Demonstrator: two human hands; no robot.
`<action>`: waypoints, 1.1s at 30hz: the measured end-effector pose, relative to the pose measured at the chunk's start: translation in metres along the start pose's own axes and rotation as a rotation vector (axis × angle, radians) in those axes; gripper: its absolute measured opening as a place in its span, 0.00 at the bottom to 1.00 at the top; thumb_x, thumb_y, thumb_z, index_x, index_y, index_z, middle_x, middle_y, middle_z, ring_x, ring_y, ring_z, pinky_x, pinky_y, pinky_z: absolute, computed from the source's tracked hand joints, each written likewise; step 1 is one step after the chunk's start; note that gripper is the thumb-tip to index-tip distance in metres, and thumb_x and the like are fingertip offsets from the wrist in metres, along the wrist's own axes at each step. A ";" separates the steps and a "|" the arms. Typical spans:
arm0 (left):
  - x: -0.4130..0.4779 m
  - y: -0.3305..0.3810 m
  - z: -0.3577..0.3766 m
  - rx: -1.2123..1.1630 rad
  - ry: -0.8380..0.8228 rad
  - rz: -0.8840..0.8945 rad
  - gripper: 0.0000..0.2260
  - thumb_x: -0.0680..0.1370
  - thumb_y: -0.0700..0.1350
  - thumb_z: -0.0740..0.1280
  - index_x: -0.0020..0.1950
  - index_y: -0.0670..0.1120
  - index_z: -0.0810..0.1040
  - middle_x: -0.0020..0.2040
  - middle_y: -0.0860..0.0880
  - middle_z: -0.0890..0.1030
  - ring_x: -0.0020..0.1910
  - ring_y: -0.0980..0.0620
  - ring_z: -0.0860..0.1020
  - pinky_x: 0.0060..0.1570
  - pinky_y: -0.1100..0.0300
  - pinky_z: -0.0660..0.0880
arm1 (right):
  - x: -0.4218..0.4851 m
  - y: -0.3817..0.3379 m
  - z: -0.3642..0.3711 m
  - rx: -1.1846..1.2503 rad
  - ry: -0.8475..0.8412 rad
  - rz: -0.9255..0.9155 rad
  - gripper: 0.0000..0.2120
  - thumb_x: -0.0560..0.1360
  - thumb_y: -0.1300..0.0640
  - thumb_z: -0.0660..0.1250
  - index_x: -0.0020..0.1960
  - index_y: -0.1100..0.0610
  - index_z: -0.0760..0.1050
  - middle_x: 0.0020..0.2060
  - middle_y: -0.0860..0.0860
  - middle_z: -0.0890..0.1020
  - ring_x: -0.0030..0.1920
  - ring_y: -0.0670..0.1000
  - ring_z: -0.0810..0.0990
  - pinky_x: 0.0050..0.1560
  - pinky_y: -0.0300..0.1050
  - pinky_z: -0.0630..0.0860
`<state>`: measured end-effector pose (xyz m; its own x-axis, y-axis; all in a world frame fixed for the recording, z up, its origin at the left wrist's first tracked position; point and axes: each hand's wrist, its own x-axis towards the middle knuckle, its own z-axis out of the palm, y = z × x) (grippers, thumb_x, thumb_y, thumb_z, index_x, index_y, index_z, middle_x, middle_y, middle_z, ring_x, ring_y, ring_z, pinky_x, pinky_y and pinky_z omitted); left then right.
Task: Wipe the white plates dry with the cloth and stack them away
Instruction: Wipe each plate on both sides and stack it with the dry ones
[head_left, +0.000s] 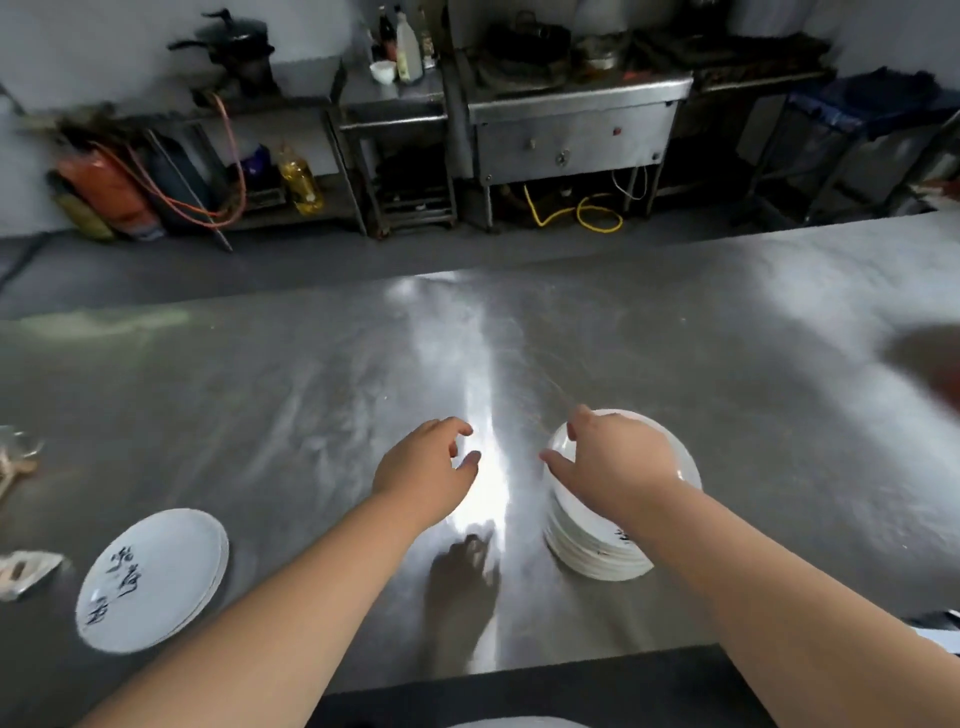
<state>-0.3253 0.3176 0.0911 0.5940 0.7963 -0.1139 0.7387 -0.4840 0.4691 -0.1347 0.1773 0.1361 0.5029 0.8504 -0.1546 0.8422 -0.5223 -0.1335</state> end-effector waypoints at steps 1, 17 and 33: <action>-0.007 -0.023 -0.009 0.003 0.009 -0.043 0.13 0.81 0.57 0.67 0.65 0.60 0.76 0.50 0.59 0.74 0.47 0.54 0.76 0.46 0.59 0.70 | 0.005 -0.022 0.003 0.010 -0.008 -0.039 0.23 0.80 0.33 0.60 0.60 0.52 0.70 0.39 0.48 0.77 0.41 0.56 0.79 0.36 0.47 0.73; -0.153 -0.366 -0.134 -0.040 0.106 -0.696 0.13 0.83 0.56 0.64 0.66 0.56 0.75 0.57 0.53 0.82 0.55 0.48 0.80 0.49 0.57 0.71 | 0.038 -0.360 0.125 0.065 -0.403 -0.336 0.18 0.79 0.34 0.58 0.59 0.45 0.72 0.42 0.44 0.86 0.46 0.48 0.83 0.46 0.45 0.79; -0.138 -0.463 -0.115 -0.122 -0.070 -0.738 0.13 0.84 0.54 0.64 0.43 0.50 0.69 0.43 0.51 0.77 0.44 0.48 0.76 0.44 0.53 0.73 | 0.044 -0.452 0.203 0.050 -0.597 -0.173 0.10 0.82 0.48 0.62 0.46 0.53 0.73 0.42 0.50 0.83 0.43 0.51 0.81 0.40 0.45 0.76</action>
<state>-0.7862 0.4736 -0.0101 -0.0202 0.8715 -0.4901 0.9148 0.2139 0.3426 -0.5325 0.4382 -0.0091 0.1527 0.7487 -0.6451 0.8845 -0.3947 -0.2487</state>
